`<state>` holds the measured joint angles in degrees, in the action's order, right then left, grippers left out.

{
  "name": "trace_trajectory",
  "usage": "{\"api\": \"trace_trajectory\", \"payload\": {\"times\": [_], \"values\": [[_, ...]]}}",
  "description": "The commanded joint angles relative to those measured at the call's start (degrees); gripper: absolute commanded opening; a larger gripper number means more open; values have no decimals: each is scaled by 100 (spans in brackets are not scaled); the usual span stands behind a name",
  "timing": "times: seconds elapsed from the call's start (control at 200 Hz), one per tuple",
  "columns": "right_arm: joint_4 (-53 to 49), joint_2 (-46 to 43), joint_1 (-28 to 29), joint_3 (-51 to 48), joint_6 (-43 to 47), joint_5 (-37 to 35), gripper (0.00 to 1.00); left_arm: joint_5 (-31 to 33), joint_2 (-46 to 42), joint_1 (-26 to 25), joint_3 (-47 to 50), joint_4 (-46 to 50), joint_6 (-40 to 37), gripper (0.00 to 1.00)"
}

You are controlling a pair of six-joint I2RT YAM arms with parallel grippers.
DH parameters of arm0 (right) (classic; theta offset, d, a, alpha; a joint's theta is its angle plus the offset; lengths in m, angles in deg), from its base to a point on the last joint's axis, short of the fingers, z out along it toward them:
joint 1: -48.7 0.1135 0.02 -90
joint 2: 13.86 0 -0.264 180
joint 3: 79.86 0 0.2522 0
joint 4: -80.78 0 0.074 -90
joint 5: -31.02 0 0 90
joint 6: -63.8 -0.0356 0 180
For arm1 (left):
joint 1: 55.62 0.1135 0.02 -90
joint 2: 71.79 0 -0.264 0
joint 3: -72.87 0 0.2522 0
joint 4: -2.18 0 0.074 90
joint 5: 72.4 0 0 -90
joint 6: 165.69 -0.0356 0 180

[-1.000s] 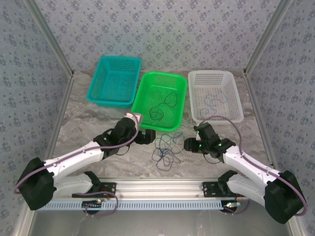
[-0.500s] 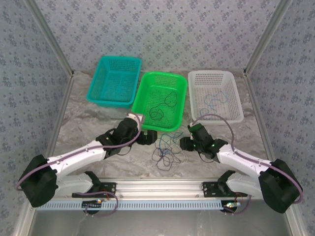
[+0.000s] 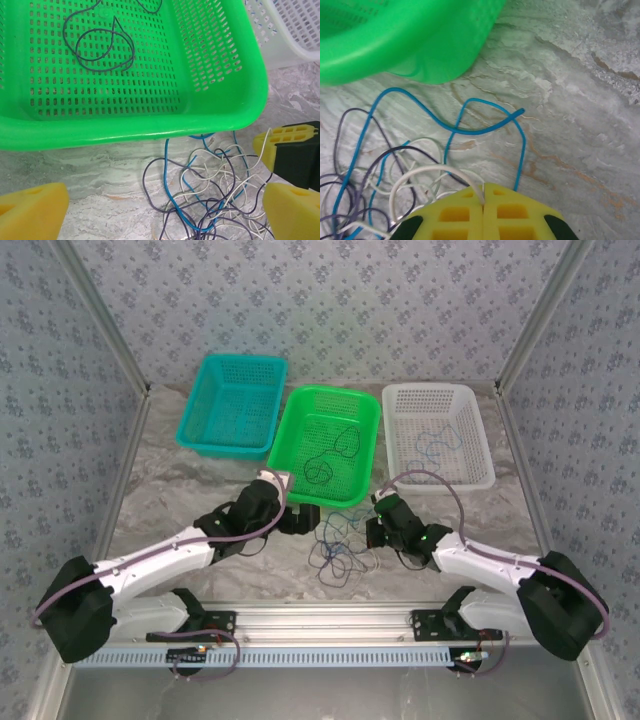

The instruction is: Untangle the cables

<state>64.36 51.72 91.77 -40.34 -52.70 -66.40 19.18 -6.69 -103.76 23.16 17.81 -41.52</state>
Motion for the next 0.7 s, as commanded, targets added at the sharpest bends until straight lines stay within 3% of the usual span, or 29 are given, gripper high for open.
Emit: {"api": "trace_trajectory", "payload": {"times": [0.0,0.15,0.29,0.695], "values": [[-316,-555,182,126,138,-425,0,101,-194,-46,-106,-80,35,100],[-1142,-1387,449,367,303,-741,0,0,-194,-46,-102,-168,20,99],[-1784,-1798,663,744,508,-809,0,-567,-143,-112,-97,-749,-217,99],[-2177,-1259,1075,1852,725,-726,0,-1465,618,-869,-675,-1848,-971,90]]}}
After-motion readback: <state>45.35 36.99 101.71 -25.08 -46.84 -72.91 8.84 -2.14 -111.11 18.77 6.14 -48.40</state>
